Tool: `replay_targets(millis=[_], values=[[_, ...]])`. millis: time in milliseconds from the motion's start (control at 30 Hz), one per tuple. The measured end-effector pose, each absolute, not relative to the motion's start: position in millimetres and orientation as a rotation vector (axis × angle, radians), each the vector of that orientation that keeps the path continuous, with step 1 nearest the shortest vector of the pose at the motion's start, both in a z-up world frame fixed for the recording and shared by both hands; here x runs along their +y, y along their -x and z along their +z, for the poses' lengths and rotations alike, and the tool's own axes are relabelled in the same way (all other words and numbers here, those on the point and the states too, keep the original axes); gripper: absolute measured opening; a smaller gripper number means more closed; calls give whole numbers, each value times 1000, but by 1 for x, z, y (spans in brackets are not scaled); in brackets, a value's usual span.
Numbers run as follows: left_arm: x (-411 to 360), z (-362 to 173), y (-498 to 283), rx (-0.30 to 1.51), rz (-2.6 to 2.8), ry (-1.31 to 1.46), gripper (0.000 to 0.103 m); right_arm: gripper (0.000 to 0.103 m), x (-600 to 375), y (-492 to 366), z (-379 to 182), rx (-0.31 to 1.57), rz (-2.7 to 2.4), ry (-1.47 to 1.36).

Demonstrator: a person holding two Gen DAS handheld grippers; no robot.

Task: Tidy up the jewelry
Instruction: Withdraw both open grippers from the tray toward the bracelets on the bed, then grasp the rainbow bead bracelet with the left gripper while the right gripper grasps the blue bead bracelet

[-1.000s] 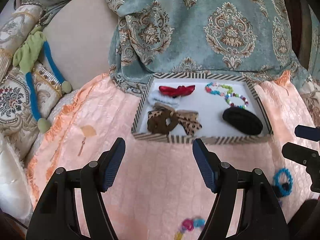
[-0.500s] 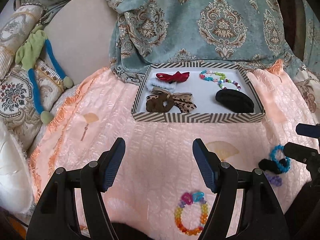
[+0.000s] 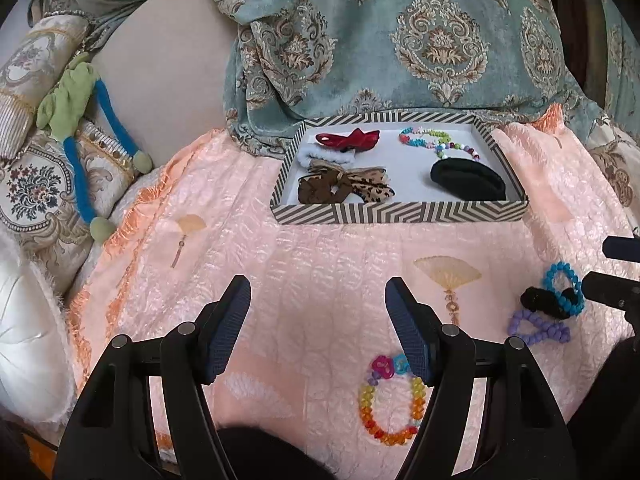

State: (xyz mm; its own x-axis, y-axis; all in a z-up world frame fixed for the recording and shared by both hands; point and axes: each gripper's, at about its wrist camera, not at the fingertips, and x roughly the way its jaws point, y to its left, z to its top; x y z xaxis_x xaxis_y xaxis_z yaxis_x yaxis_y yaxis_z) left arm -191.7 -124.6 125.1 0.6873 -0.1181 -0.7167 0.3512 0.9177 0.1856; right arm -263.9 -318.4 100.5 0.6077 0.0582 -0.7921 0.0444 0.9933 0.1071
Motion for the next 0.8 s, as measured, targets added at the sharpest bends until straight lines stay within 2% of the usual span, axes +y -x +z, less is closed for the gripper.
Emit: replay_targets(millis=[167,400,533,600,800], values=[[-122,120,193,817,-302,-316,70,65,-324,270,95,933,-4,-120],[-109,108,181,990,-426,-188,70,65,-359,280,79,963,-77,-155],[-115,94,181,1070,-471,-225,70,65,-376,282,67,988,-101,-171],[-121,84,183,1114,-486,-265,70,54,-378,281,61,1003,-93,-173],[-131,62,188,1161,-493,-378,70,52,-381,270,50,1021,-96,-165]])
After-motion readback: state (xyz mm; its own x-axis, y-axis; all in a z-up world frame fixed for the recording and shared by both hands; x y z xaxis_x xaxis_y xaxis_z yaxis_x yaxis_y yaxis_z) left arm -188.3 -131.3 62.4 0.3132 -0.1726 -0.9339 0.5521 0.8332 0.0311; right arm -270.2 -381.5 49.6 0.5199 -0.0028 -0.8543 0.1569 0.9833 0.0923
